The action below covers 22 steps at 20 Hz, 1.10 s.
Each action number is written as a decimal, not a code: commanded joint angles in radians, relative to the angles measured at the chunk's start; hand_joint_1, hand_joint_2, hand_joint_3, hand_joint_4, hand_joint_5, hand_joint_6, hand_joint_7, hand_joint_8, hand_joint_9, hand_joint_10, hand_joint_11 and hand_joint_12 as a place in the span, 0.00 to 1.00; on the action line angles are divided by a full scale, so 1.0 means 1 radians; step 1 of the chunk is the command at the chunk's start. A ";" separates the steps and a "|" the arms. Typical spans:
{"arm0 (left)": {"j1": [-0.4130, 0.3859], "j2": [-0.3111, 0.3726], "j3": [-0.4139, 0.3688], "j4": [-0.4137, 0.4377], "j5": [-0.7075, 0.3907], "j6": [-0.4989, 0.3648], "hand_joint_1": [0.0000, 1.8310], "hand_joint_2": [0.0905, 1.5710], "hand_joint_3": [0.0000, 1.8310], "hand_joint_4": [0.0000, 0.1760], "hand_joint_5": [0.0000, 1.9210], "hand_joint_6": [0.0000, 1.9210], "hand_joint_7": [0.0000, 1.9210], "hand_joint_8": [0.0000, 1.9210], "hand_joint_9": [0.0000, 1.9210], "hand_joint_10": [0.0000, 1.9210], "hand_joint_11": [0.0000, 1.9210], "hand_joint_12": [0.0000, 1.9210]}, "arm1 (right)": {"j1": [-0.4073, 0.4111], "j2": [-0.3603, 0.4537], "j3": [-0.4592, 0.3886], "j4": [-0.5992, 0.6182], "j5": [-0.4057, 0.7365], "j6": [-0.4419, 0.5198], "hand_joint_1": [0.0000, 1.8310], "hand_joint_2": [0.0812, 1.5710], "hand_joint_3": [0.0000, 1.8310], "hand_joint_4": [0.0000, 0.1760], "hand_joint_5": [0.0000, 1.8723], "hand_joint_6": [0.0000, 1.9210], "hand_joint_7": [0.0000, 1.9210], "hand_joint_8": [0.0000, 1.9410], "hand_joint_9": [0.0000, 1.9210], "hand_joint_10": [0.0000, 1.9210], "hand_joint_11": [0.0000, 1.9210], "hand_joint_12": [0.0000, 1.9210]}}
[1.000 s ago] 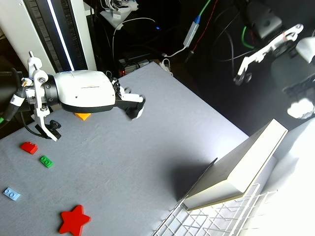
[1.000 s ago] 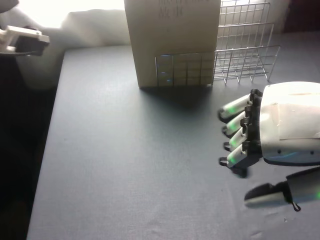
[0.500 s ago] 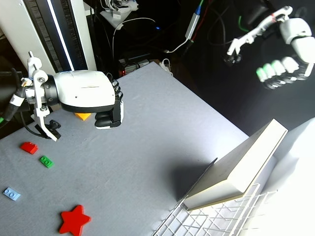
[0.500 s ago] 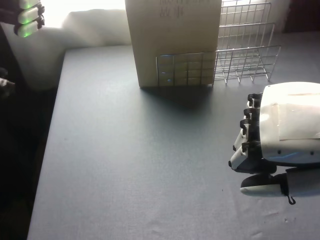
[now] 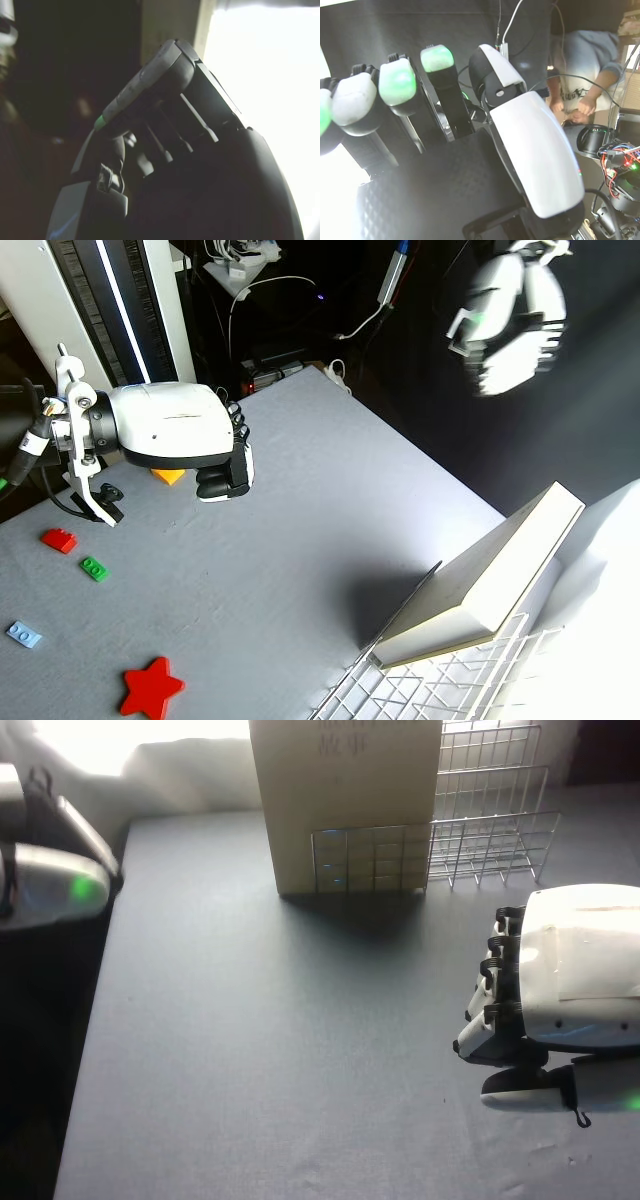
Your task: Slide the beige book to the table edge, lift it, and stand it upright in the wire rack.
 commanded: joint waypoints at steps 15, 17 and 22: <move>-0.146 0.018 -0.124 0.242 -0.049 -0.012 0.23 0.95 0.00 0.00 0.55 1.00 0.61 1.00 0.65 1.00 0.64 1.00 | 0.003 0.007 -0.007 0.054 0.071 -0.003 0.27 0.92 0.00 0.00 0.57 1.00 0.61 1.00 0.63 1.00 0.65 1.00; -0.147 0.018 -0.132 0.235 -0.047 -0.012 0.23 0.95 0.00 0.00 0.55 1.00 0.60 1.00 0.62 1.00 0.61 1.00 | 0.003 0.007 -0.007 0.054 0.071 -0.003 0.28 0.92 0.00 0.00 0.57 1.00 0.61 1.00 0.62 1.00 0.65 1.00; -0.159 0.018 -0.141 0.228 -0.047 -0.012 0.23 0.95 0.00 0.00 0.55 1.00 0.61 1.00 0.64 1.00 0.63 1.00 | 0.003 0.007 -0.007 0.054 0.068 -0.003 0.25 0.93 0.00 0.00 0.56 0.98 0.62 1.00 0.63 1.00 0.65 1.00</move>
